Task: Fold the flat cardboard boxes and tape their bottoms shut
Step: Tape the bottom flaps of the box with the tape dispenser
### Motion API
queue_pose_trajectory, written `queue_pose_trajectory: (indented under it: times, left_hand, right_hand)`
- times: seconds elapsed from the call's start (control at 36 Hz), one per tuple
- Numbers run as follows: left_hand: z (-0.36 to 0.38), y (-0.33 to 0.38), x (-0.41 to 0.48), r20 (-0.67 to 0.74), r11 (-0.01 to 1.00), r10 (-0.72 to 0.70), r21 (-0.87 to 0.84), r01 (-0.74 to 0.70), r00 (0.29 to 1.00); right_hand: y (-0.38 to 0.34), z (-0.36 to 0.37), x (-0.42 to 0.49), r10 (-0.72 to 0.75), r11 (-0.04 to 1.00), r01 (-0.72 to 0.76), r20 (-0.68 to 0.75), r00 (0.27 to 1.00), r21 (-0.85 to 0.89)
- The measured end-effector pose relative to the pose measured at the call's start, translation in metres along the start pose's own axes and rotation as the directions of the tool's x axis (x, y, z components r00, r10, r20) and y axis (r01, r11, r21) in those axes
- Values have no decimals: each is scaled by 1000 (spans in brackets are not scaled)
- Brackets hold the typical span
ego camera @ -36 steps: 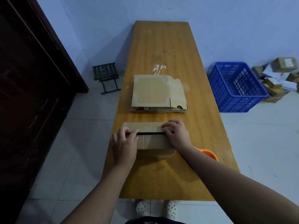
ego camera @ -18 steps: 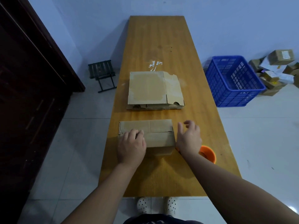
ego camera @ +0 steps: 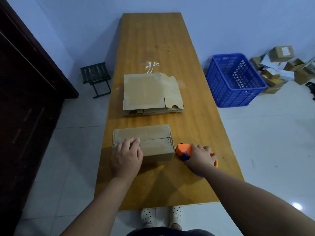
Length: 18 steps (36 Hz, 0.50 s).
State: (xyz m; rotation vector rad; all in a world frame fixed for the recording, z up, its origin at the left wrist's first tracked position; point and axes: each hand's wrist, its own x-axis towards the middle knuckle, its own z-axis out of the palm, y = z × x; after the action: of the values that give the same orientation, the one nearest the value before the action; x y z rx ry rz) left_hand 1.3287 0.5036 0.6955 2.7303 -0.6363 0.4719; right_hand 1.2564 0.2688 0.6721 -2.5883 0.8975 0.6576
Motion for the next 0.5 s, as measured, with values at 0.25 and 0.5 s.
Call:
queue_pose_trajectory:
  times: [0.25,0.5]
  left_hand:
    - [4,-1,-2,-2,1000,0,4,0,1000]
    - [6,0,-5,-5,1000,4,23,-4,1000]
  right_hand:
    - [10,-8,3,-52,998,50,74,996,39]
    - [8,-21,4,-91,996,92,163,982,1]
